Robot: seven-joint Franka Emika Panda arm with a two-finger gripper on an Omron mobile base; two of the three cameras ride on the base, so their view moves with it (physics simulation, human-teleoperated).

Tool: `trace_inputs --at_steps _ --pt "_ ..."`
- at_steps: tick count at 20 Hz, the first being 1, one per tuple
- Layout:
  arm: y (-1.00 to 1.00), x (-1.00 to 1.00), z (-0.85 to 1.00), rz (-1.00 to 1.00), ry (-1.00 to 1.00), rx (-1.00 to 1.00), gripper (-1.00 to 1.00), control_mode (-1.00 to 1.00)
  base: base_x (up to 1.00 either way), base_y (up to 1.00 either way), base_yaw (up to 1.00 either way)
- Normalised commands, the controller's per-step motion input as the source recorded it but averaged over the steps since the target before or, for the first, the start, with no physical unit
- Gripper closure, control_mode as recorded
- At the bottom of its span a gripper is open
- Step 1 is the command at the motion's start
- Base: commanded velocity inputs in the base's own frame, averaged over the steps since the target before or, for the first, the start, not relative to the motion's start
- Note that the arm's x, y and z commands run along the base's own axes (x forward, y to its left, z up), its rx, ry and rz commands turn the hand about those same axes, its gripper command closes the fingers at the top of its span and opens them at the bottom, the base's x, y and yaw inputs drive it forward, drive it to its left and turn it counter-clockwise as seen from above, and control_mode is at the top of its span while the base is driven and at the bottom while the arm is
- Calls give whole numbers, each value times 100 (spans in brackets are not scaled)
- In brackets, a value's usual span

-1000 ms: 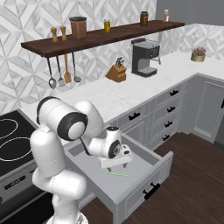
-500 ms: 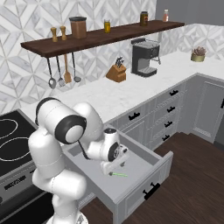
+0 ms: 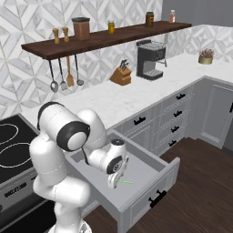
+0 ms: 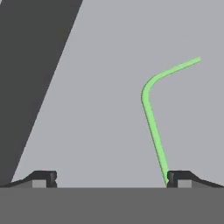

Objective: Take a straw from the drawer in front and place it inside the glass cup on the dining counter.

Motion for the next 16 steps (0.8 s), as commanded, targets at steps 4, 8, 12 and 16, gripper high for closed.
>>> trace_inputs --at_steps 4,8,12,16 --pt "0 8 -8 24 1 3 -100 -100 0 0 0" --pt "0 13 -4 17 0 2 -100 -100 0 0 0" --pt "0 15 -15 14 3 1 -100 -100 0 0 0" --pt "0 10 -24 13 0 1 -100 -100 0 0 0"
